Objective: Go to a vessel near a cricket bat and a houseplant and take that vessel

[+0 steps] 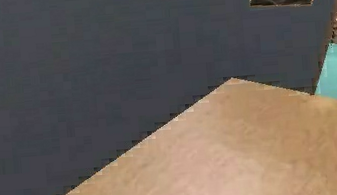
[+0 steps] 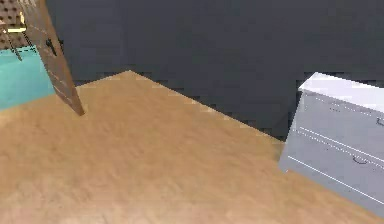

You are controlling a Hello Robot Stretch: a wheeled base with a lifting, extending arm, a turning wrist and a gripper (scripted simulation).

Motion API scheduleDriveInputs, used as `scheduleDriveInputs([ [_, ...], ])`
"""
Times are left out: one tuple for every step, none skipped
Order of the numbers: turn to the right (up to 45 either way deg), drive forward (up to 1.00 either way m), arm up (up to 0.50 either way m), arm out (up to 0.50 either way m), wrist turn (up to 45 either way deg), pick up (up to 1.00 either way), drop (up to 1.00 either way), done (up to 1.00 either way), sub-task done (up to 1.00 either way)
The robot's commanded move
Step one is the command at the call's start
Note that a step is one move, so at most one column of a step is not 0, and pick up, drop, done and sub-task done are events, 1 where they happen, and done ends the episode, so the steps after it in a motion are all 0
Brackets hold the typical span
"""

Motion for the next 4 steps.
scheduleDriveInputs([
  [42.0, 0.00, 0.00, 0.00, 0.0, 0.00, 0.00, 0.00, 0.00],
  [0.0, 0.20, 0.00, 0.00, 0.0, 0.00, 0.00, 0.00, 0.00],
  [45.0, 0.00, 0.00, 0.00, 0.0, 0.00, 0.00, 0.00, 0.00],
  [36.0, 0.00, 0.00, 0.00, 0.0, 0.00, 0.00, 0.00, 0.00],
])
